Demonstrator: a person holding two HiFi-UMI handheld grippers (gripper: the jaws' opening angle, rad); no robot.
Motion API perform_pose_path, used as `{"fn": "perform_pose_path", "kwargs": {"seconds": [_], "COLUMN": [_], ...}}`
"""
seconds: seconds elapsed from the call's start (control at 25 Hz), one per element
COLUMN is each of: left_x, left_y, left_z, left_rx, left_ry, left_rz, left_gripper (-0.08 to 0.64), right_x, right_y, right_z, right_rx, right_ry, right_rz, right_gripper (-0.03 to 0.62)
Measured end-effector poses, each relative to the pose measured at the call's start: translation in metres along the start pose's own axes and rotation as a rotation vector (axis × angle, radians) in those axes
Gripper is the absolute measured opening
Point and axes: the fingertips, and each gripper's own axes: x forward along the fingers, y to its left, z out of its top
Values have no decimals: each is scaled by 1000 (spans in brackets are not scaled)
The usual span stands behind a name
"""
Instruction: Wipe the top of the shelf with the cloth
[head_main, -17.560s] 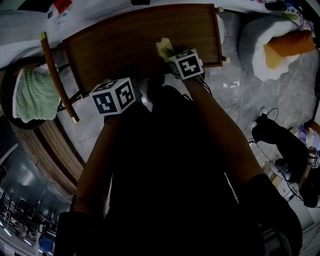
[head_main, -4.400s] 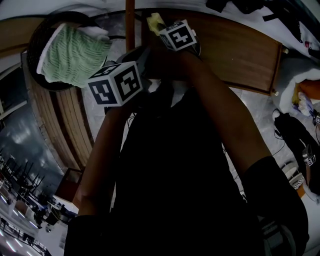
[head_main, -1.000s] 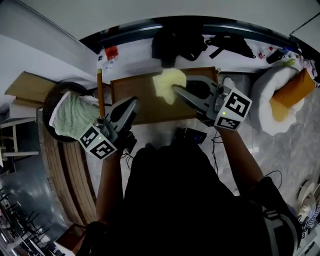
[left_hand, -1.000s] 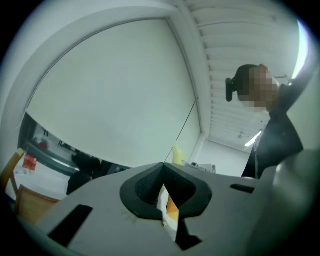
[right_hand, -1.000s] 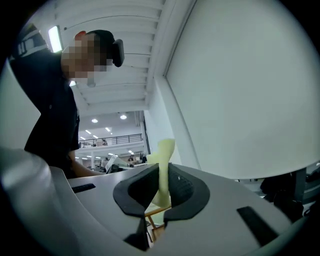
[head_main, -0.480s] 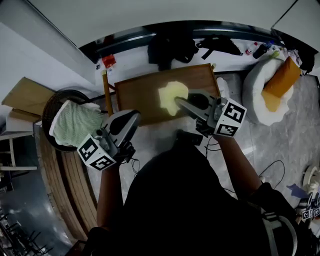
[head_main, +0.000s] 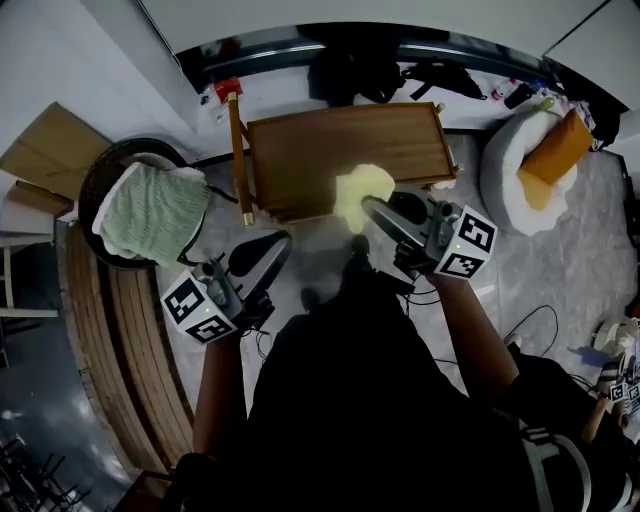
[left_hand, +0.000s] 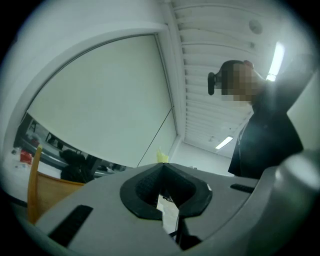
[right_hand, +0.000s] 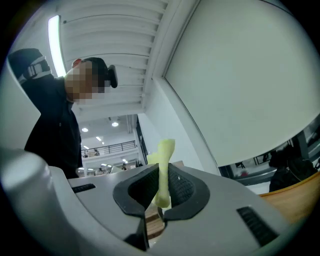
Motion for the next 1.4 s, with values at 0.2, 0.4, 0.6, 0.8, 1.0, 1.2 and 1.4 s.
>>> {"fn": "perform_pose_path", "kwargs": {"seconds": [0.2, 0.4, 0.6, 0.8, 1.0, 1.2, 1.4], "left_x": [-8, 18, 56, 63, 76, 86, 91], "left_y": [-11, -24, -74, -78, -93, -95, -99], "left_z": [-18, -12, -40, -39, -65, -73, -72], "left_rx": [-77, -89, -52, -62, -58, -62, -77], "left_ry": [-13, -30, 31, 84, 129, 181, 218], "left_rz": [-54, -100, -120, -108, -96, -99, -100], "left_gripper": [11, 11, 12, 12, 12, 12, 12], "right_x": [-14, -40, -101, -104, -126, -122, -123], "right_y": [22, 31, 42, 42, 39, 44, 49], "right_z": [-18, -7, 0, -3, -13, -16, -7], "right_rx": [10, 7, -5, 27, 18, -6, -18], "right_ry": [55, 57, -22, -25, -22, 14, 4], "right_rz": [-40, -50, -38, -44, -38, -3, 9], "right_gripper": [44, 43, 43, 43, 43, 43, 43]}}
